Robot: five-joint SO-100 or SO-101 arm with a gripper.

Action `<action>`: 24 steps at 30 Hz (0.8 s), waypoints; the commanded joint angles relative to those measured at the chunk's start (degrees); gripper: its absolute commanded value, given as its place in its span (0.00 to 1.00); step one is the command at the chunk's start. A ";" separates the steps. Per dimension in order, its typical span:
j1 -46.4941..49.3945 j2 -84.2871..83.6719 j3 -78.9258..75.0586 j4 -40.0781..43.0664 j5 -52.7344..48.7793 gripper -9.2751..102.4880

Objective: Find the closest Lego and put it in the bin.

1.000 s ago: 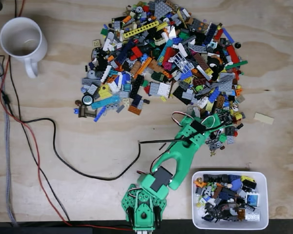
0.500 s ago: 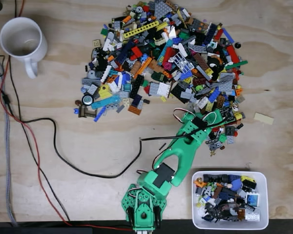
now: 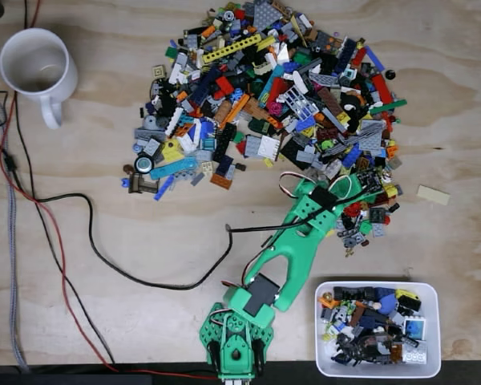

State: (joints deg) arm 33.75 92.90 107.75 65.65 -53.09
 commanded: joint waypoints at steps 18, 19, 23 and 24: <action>42.63 24.43 -8.70 11.07 -17.14 0.13; 44.65 25.49 -7.29 10.99 -18.54 0.13; 50.36 29.18 -1.67 9.05 -22.32 0.13; 51.15 30.06 -0.09 7.73 -22.59 0.14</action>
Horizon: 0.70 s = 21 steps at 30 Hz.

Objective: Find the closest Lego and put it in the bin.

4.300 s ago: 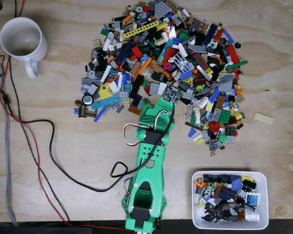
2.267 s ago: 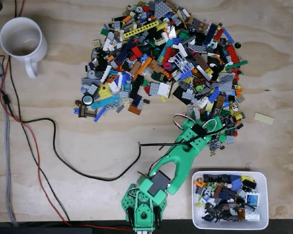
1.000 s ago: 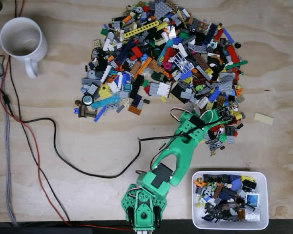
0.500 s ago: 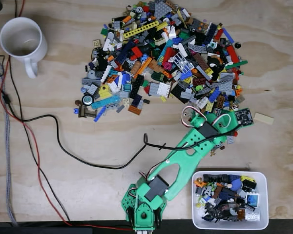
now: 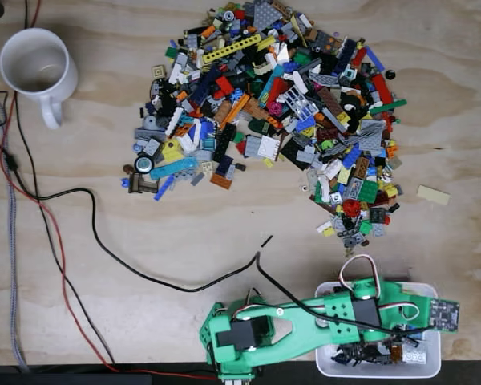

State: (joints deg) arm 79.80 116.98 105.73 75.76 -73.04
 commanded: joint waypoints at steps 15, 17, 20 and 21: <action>-20.48 16.35 6.50 -15.73 -3.52 0.28; -29.97 20.83 12.57 -21.45 -4.83 0.30; -42.01 25.31 18.90 -25.49 -4.57 0.31; -45.62 26.19 19.95 -25.49 -3.69 0.31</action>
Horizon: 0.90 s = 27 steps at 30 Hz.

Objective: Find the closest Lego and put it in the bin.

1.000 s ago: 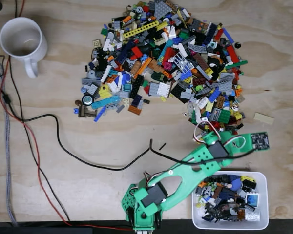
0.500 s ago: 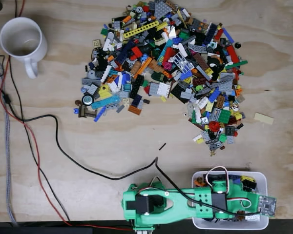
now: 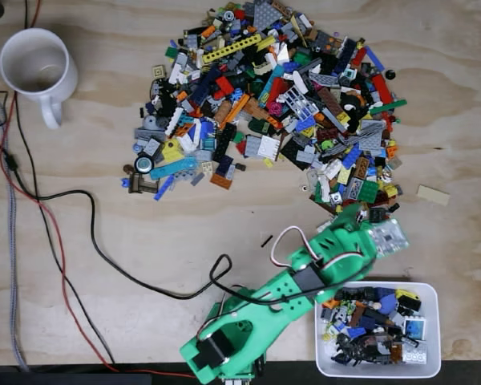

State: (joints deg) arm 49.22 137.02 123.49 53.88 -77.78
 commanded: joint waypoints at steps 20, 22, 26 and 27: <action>-37.27 40.96 18.72 7.65 3.25 0.30; -37.53 40.96 18.90 8.00 3.08 0.30; -37.79 39.64 19.34 6.86 3.16 0.30; -37.79 39.38 19.51 6.50 3.08 0.30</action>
